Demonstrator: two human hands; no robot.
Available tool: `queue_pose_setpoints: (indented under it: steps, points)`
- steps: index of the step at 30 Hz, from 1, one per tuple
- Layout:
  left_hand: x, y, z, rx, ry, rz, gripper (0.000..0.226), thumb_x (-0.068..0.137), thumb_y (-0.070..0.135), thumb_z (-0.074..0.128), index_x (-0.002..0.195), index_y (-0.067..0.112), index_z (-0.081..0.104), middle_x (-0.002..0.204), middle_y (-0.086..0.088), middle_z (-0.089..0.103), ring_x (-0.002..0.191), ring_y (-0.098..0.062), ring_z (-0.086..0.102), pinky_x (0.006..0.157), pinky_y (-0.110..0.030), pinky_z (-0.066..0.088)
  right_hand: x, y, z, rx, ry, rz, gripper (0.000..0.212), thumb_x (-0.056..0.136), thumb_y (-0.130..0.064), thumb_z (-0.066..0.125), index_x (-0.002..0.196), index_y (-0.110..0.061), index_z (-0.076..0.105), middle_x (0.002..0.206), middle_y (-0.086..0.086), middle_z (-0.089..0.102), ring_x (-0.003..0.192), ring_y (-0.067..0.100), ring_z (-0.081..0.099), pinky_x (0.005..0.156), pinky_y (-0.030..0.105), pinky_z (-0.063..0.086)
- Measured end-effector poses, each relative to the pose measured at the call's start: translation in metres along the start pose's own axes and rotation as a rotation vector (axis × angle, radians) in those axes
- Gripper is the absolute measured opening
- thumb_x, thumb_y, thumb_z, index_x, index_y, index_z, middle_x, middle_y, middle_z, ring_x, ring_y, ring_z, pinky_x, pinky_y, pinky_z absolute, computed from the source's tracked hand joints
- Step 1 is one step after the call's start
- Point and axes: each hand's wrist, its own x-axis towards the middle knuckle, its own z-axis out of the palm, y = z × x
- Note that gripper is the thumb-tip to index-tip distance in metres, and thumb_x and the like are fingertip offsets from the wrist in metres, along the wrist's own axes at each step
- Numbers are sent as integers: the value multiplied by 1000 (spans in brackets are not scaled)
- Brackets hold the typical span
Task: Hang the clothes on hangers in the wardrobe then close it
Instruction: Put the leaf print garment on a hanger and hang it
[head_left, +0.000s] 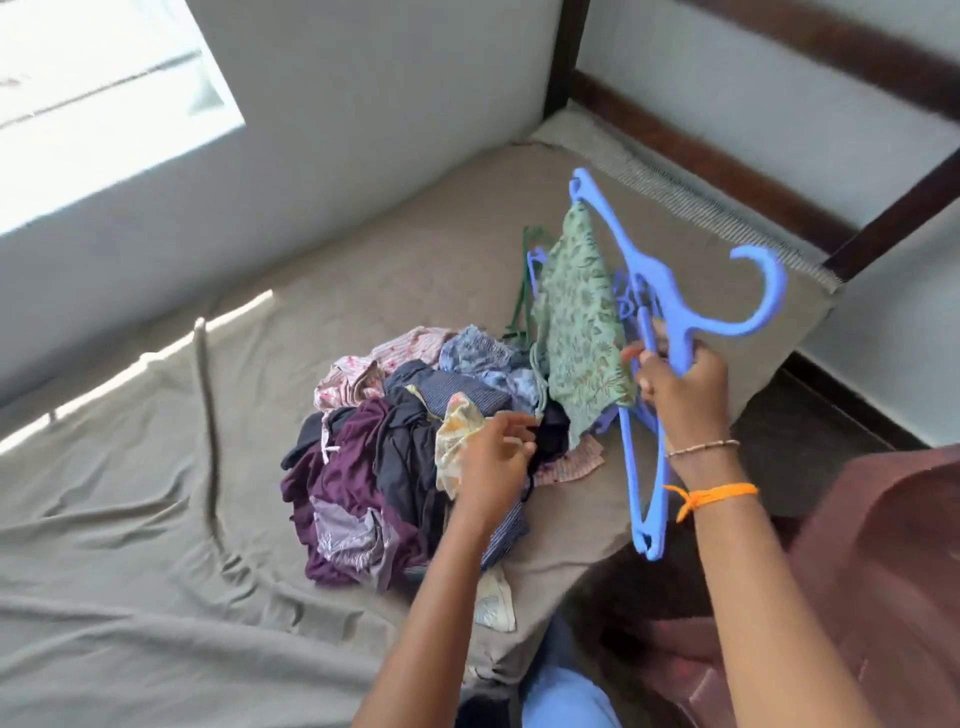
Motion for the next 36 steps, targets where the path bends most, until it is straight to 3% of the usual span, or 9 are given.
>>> queue_pose_setpoints:
  steps: [6,10,13,16,21,28,30,34,36]
  points:
    - [-28,42,38,293,-143,475,57,78,5,69,128,14,44,121,-2,49,107,-17,51,91,-26,43,-57,-65,-44,409,68,107,30,90,13,38,87,-9,58,59,-3,61,38,2,34,37,11,26]
    - [-53,57,70,448,-100,705,50,75,10,61,119,14,38,109,-8,48,93,-31,52,79,-42,46,-98,-82,-78,511,113,158,27,91,12,36,95,-3,58,70,7,56,37,1,35,35,10,26]
    - [-82,63,87,377,-181,779,65,63,-6,56,121,19,43,105,-5,53,92,-28,53,78,-40,47,-135,-84,-107,523,162,161,27,91,12,37,94,-4,59,72,8,53,38,1,35,34,11,25]
    - [-114,66,105,380,-308,943,69,56,-3,51,123,14,56,96,-6,56,89,-28,54,76,-38,47,-175,-83,-138,565,243,169,26,91,12,37,106,2,55,71,9,52,38,1,34,33,11,24]
    - [-189,59,149,431,-610,1225,43,63,12,50,100,6,71,86,-7,54,74,-28,53,66,-35,43,-255,-71,-192,506,411,149,30,91,12,37,110,0,56,70,8,53,35,1,33,33,11,23]
    - [-356,11,196,481,-1100,1396,46,63,26,41,89,7,75,79,-8,52,69,-26,47,67,-38,40,-421,-39,-276,517,701,143,30,91,10,38,112,0,56,70,7,54,36,1,33,35,11,23]
    - [-405,-2,210,496,-1255,1327,45,62,32,44,88,14,76,80,1,49,75,-22,44,76,-33,38,-482,-28,-295,528,810,151,31,91,10,38,114,1,57,70,7,55,38,1,33,35,11,23]
    - [-492,-23,221,286,-1437,660,36,67,15,47,85,29,75,87,11,56,89,-10,53,85,-20,38,-574,-14,-325,552,986,160,32,89,12,38,112,1,58,74,7,58,42,4,35,36,13,24]
    - [-542,-36,231,266,-1507,507,37,66,11,46,85,26,74,85,9,59,81,-2,55,77,-17,41,-622,-8,-343,530,1093,182,33,87,12,39,111,3,60,77,6,55,46,6,39,37,14,24]
